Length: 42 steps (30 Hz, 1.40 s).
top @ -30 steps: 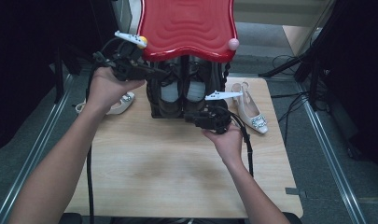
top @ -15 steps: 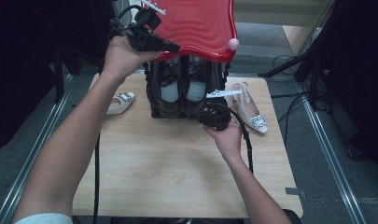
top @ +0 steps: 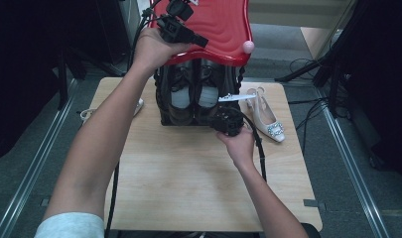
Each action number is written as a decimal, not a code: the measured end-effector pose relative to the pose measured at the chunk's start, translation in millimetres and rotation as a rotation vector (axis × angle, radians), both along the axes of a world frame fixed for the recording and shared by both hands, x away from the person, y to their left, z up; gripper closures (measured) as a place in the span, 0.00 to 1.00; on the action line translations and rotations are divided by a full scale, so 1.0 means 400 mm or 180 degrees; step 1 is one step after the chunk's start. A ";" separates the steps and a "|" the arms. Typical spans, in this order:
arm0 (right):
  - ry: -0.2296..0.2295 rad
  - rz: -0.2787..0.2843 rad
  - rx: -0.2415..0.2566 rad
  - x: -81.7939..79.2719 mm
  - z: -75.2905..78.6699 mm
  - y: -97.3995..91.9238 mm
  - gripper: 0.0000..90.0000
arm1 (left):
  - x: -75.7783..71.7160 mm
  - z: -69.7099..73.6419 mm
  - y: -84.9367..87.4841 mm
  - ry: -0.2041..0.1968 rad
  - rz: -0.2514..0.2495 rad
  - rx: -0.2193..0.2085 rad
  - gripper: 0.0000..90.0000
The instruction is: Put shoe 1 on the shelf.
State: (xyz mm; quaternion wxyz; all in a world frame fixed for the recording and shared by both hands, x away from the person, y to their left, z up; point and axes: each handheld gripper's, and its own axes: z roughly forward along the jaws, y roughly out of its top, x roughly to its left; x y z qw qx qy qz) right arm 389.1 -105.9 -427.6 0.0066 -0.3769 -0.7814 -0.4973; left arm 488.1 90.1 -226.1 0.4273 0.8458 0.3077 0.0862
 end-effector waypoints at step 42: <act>-0.0116 -0.0231 -0.0076 0.022 0.025 -0.026 1.00 | 0.017 -0.029 0.007 0.0077 0.0025 -0.0197 1.00</act>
